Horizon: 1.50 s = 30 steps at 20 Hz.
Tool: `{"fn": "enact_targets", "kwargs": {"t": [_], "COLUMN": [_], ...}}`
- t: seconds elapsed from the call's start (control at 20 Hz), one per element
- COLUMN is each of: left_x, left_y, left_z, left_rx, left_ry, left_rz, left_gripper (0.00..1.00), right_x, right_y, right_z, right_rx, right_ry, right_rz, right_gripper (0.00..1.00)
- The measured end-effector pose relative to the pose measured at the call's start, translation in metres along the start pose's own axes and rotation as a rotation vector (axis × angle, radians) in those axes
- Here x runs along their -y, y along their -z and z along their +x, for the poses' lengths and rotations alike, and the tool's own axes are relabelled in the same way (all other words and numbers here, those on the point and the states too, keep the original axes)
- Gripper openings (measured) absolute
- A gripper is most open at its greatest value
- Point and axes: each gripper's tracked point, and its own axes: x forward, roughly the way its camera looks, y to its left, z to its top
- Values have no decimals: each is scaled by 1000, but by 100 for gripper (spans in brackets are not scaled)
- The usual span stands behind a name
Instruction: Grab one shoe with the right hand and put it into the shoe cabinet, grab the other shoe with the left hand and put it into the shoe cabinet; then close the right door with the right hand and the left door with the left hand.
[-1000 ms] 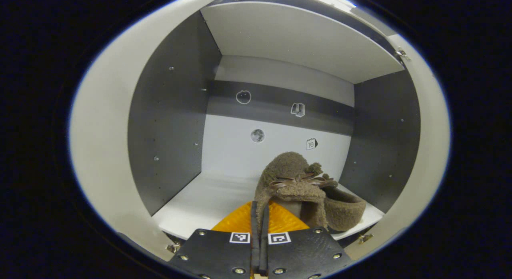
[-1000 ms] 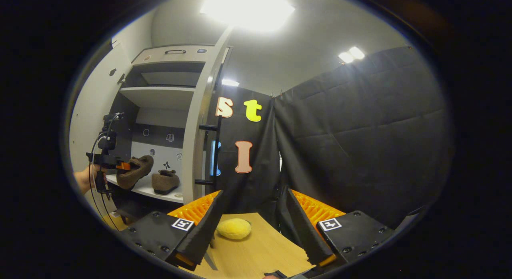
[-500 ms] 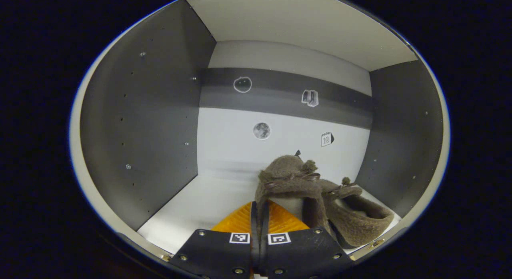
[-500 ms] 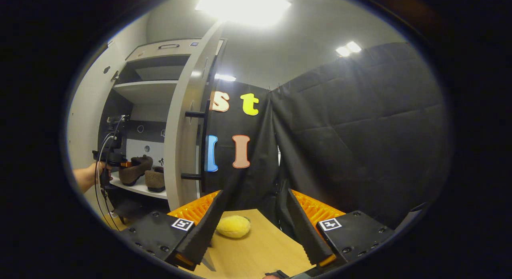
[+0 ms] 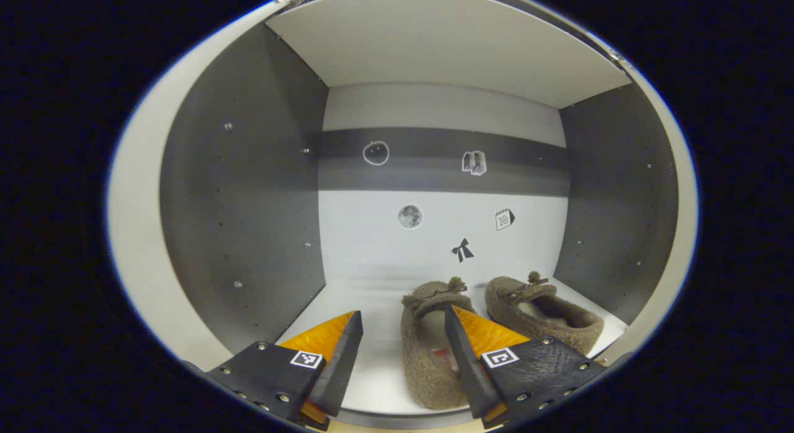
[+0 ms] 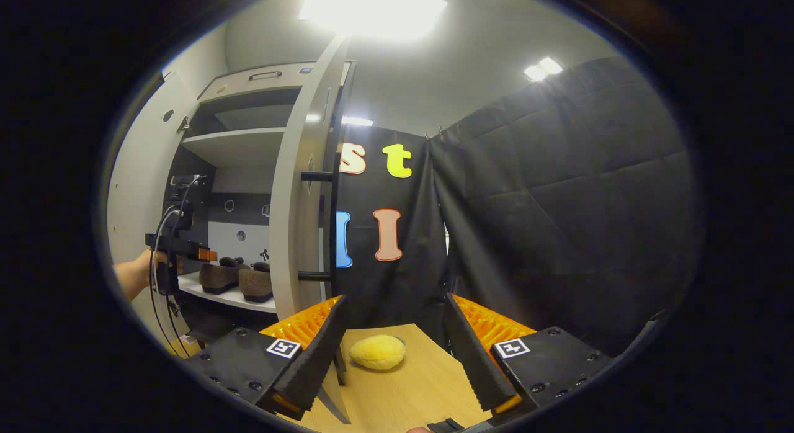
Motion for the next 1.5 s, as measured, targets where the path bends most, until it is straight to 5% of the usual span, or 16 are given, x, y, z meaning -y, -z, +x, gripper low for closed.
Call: {"fn": "enact_targets", "kwargs": {"t": [0.1, 0.25, 0.55, 0.6, 0.7, 0.85, 1.3, 1.45, 1.5], "left_x": [4, 2, -4, -7, -12, -16, -36, -46, -48], "left_y": [-10, -26, -47, -46, -40, -41, -33, -29, -27], "left_z": [-26, -67, -154, -167, -184, -196, -231, -240, -243], "left_rx": [33, 83, 169, 171, 175, 183, 187, 180, 178], "left_ry": [24, 35, 57, 56, 57, 48, 6, -19, -25], "left_rz": [-3, 2, 12, 7, -3, 6, -17, -13, -15], "left_gripper": [70, 82, 77, 70, 75, 84, 77, 84, 77], "right_x": [-2, -5, -24, -28, -34, -45, -69, -73, -73], "right_y": [-3, -7, -16, -18, -22, -26, -29, -27, -27], "right_z": [-6, -19, -44, -47, -53, -60, -67, -66, -66], "right_rx": [8, 14, 24, 26, 30, 30, 20, 7, 2], "right_ry": [-6, -24, -84, -95, -113, -148, -215, -229, -233], "right_rz": [6, 23, 31, 33, 38, 53, 65, 72, 74], "right_gripper": [97, 97, 96, 96, 97, 97, 97, 97, 97]}}
